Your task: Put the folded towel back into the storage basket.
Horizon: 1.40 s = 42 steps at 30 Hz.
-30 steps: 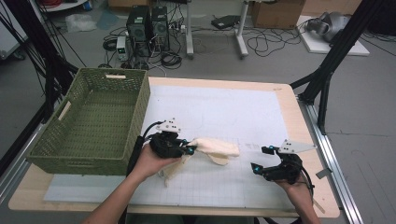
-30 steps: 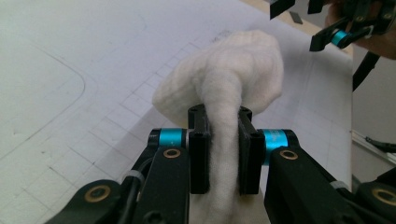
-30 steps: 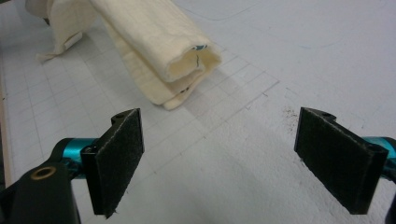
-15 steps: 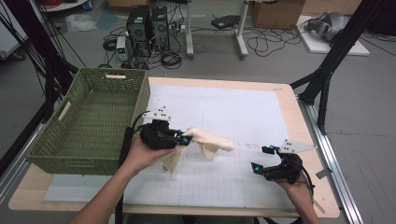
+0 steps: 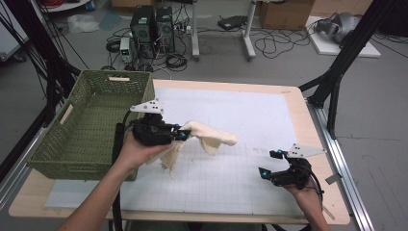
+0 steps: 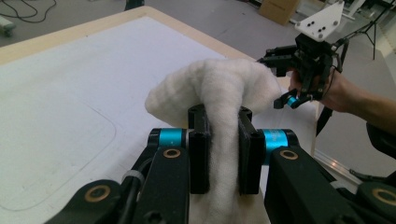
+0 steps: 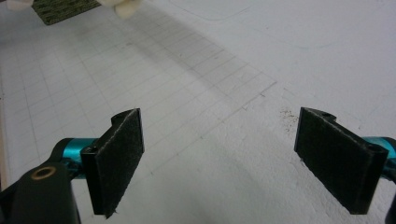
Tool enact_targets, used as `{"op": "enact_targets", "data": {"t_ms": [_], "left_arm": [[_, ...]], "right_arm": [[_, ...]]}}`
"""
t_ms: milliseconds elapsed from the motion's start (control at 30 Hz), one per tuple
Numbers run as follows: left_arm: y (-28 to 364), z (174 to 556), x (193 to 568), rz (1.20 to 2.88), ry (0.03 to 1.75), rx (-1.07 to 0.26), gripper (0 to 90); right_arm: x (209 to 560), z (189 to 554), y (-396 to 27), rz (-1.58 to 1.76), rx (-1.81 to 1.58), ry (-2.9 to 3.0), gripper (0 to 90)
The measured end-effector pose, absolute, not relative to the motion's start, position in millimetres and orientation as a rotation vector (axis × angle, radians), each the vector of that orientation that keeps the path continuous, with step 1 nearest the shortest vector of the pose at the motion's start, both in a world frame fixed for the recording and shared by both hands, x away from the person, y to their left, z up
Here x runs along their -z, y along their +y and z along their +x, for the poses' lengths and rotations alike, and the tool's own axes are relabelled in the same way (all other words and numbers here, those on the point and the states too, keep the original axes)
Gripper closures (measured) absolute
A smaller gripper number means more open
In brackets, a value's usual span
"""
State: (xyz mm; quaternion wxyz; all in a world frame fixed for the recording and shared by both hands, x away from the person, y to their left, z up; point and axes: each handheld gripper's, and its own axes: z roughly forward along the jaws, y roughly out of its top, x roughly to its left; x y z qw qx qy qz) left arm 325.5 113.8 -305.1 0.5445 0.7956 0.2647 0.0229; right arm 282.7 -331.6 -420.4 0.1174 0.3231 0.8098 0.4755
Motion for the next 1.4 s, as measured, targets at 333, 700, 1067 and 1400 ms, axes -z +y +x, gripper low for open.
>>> {"op": "enact_targets", "data": {"t_ms": [333, 700, 1067, 1400], "left_arm": [[127, 325, 289, 1.860, 0.630, -0.058, 78.0], [144, 328, 278, 1.846, 0.645, -0.069, 78.0], [166, 329, 267, 1.806, 0.664, -0.066, 78.0], [184, 328, 256, 1.792, 0.676, -0.092, 77.9]], "right_arm": [[421, 283, -332, 0.941, -1.390, 2.368, 15.1], [421, 284, -331, 0.943, -1.385, 2.371, 15.1], [421, 284, -331, 0.942, -1.383, 2.375, 15.1], [421, 285, -331, 0.946, -1.380, 2.376, 15.1]]}}
